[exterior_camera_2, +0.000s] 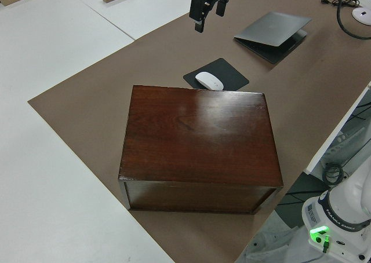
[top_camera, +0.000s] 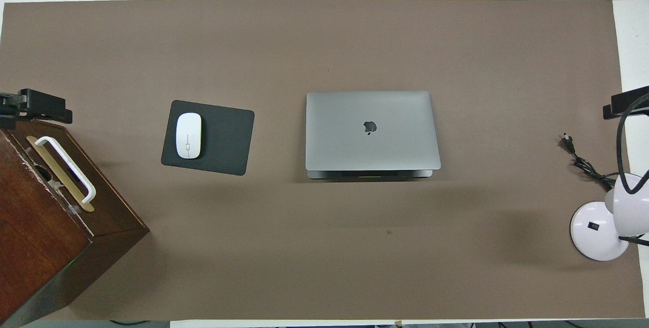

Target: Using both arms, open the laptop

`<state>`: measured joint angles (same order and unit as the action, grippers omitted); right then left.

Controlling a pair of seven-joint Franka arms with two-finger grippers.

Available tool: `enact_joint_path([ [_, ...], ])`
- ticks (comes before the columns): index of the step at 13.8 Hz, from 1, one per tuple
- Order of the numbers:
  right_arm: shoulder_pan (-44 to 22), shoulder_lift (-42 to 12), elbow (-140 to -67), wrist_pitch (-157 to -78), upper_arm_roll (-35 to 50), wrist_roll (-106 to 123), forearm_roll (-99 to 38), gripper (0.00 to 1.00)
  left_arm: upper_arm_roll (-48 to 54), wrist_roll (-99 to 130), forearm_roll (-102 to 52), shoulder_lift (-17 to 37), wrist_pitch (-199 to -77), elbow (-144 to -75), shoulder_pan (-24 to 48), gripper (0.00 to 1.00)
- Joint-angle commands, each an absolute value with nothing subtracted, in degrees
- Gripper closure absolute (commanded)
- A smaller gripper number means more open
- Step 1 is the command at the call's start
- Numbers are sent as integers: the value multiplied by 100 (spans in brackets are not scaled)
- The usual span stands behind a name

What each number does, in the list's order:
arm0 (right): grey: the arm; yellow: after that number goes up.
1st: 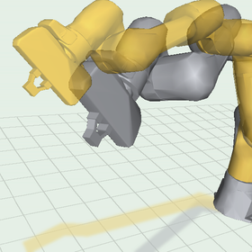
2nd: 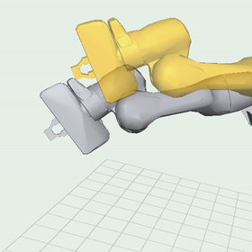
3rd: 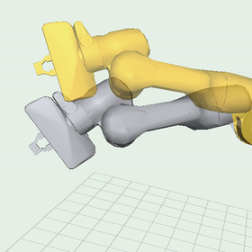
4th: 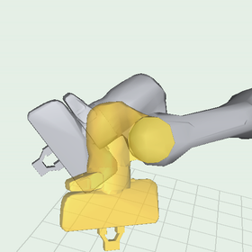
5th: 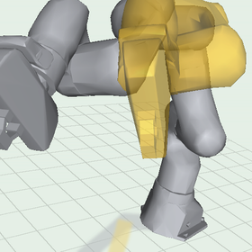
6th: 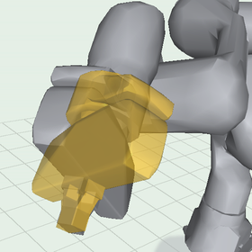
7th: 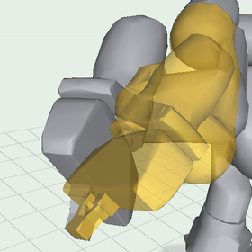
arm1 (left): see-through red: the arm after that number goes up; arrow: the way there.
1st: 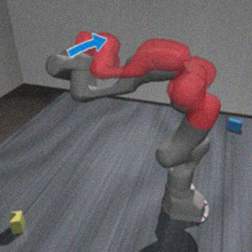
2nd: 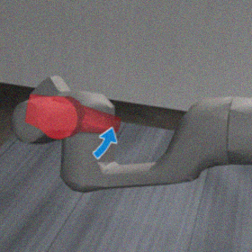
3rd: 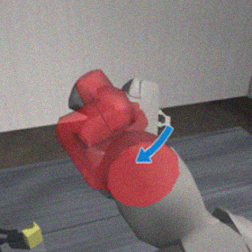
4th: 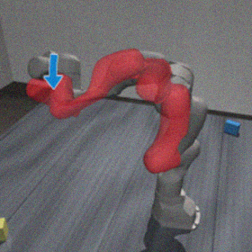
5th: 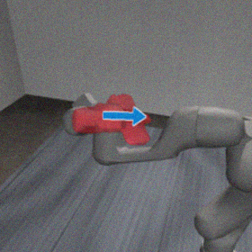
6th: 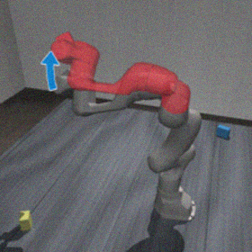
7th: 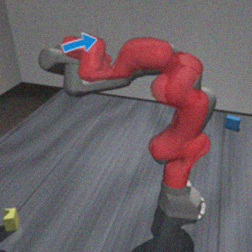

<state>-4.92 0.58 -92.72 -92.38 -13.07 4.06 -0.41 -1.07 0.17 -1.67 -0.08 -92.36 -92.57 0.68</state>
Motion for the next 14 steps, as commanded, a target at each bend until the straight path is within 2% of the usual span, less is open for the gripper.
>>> enact_joint_path([
  [1, -466, 299, -9606, -9404, -1283, 589, 26, 0, -62, -26, -88, -26, -9255, -9237, 9, 0],
  [7, -466, 527, -10028, -9527, -1283, 589, 26, 0, -79, -26, -88, -35, -9466, -9316, 18, 0],
  [10, -422, 755, -10589, -9912, -1283, 624, 26, 0, -79, -26, -88, -44, -9475, -9351, 26, 0],
  [14, -413, 782, -10713, -10002, -1283, 624, 26, 0, -70, -35, -88, -105, -9483, -9439, 26, 0],
])
